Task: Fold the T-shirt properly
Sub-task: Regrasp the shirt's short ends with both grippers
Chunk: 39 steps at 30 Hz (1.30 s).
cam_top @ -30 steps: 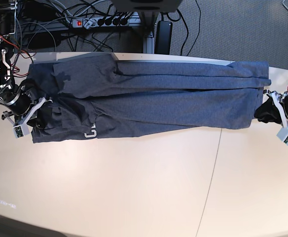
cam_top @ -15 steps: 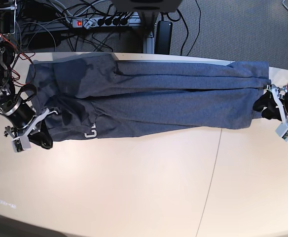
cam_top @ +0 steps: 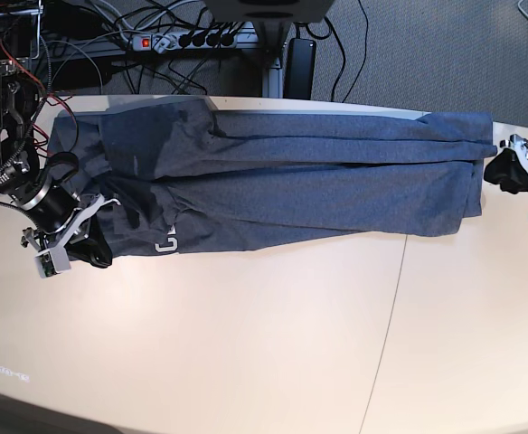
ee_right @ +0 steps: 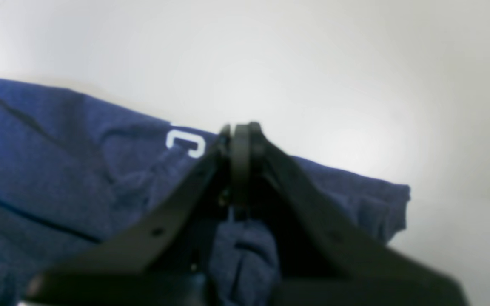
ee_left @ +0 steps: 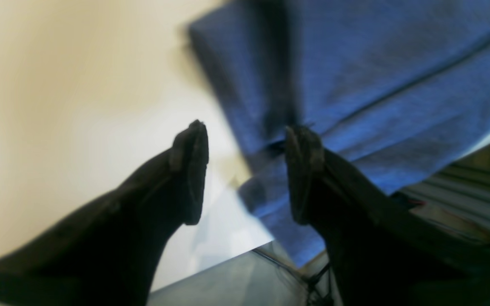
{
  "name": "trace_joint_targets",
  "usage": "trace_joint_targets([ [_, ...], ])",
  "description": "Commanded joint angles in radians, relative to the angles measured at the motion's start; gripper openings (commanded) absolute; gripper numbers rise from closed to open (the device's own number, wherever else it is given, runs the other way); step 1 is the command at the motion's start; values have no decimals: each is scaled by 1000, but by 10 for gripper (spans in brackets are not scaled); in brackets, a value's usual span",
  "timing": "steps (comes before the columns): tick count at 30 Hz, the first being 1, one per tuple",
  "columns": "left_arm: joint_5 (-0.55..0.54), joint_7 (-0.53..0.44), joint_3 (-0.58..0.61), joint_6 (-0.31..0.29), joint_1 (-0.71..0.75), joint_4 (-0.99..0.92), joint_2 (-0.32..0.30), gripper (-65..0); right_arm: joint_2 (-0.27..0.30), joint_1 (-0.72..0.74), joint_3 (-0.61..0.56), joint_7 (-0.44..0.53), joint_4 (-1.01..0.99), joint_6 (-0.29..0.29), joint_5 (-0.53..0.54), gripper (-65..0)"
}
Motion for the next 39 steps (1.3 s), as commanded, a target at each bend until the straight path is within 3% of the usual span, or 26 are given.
trace_joint_targets([
  [1,-10,-16,-19,-16,-10,-7,-26,-328,11,15,11,24,14,75,12,-650],
  [16,-11,-63,-23,-16,-10,-45,-27,-314,-6,14,9,19,14,76,11,-650],
  [21,-50,-4,-23,-16,-7,-45,-27,-312,-6,14,9,16,14,76,11,-650],
  [25,-59,18,-23,-16,8,-46,-29,-211,-6,14,9,16,14,76,11,-650],
  [39,-166,52,-23,-16,37,-48,-24,-209,-6,14,8,1,13,76,12,-650],
])
